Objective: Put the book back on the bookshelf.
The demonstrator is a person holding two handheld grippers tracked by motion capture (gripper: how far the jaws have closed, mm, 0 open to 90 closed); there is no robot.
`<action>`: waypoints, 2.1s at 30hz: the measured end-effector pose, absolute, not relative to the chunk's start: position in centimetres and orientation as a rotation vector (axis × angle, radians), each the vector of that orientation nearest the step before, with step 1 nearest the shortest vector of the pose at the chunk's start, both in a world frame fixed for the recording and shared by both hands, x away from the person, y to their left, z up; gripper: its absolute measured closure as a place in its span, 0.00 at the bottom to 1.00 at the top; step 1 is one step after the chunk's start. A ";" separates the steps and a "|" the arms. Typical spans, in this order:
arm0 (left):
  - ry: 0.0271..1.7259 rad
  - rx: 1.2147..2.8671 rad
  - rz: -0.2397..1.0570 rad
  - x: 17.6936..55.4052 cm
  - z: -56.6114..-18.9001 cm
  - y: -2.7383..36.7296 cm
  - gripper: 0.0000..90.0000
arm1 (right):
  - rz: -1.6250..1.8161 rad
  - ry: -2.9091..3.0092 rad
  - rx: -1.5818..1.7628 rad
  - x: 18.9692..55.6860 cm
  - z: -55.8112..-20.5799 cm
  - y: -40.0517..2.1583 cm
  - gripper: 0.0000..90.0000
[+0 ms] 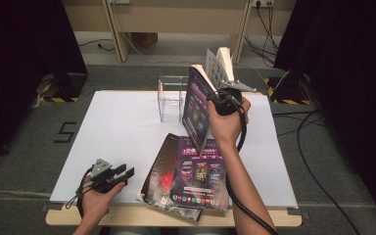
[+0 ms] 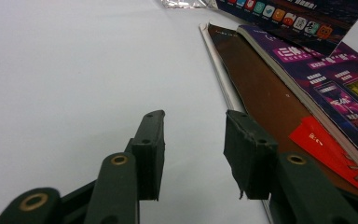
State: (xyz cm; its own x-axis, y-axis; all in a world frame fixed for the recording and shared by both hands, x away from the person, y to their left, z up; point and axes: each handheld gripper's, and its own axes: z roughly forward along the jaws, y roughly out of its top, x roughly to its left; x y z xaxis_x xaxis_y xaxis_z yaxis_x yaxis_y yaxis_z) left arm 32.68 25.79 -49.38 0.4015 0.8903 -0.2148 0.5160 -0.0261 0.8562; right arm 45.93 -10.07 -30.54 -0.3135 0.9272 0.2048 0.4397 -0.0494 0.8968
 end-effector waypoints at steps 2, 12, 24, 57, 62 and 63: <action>1.249 1.683 0.481 32.7 -49.4 25.8 0.64 | 1.340 1.760 1.423 45.8 -30.4 -9.8 0.92; 1.253 1.680 0.483 32.7 -49.4 25.9 0.64 | 1.350 1.760 1.339 45.8 -29.0 -9.0 0.92; 1.255 1.676 0.487 32.7 -49.4 26.1 0.64 | 1.350 1.773 1.311 46.6 -28.3 -8.2 0.92; 1.258 1.678 0.486 32.8 -49.5 26.3 0.64 | 1.281 1.673 1.316 51.4 -29.9 -6.6 0.92; 1.257 1.681 0.487 32.8 -49.5 26.3 0.64 | 1.262 1.668 1.319 51.8 -30.7 -6.4 0.92; 1.257 1.683 0.486 32.8 -49.5 26.3 0.64 | 1.255 1.669 1.318 51.8 -30.9 -6.4 0.92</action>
